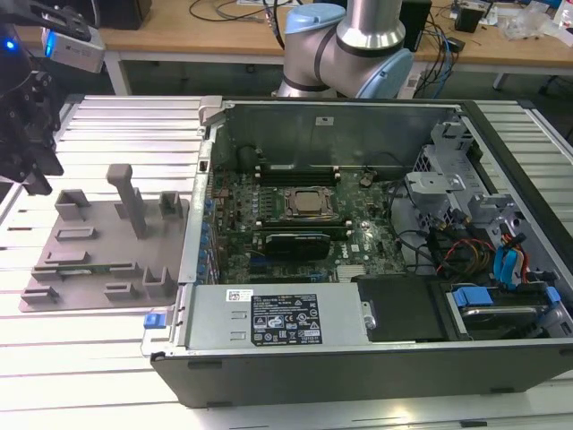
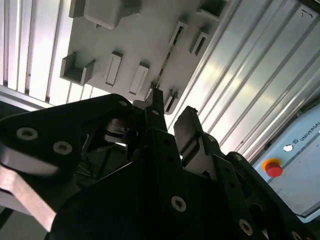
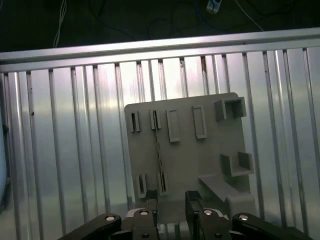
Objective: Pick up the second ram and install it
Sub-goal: 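Pick up the second ram and move it above second insertion slot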
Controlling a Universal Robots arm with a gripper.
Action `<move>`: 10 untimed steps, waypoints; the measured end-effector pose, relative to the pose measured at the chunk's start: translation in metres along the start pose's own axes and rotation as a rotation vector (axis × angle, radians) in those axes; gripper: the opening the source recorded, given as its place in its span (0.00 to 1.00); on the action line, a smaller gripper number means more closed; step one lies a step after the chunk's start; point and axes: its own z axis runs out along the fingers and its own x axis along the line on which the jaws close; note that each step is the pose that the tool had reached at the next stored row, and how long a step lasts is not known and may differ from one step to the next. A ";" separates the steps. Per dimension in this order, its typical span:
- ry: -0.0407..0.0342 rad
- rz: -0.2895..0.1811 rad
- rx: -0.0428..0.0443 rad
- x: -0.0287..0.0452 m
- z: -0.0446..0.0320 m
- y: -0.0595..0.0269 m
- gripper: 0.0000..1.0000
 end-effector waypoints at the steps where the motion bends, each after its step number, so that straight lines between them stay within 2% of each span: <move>1: 0.0000 0.000 0.0000 0.0000 0.0000 0.0000 0.34; 4: 0.0000 0.000 0.0000 0.0000 0.0003 0.0001 0.34; 8: -0.0001 0.000 0.0001 0.0004 0.0149 -0.0006 0.34; 10: 0.0000 0.000 0.0000 0.0005 0.0176 -0.0008 0.34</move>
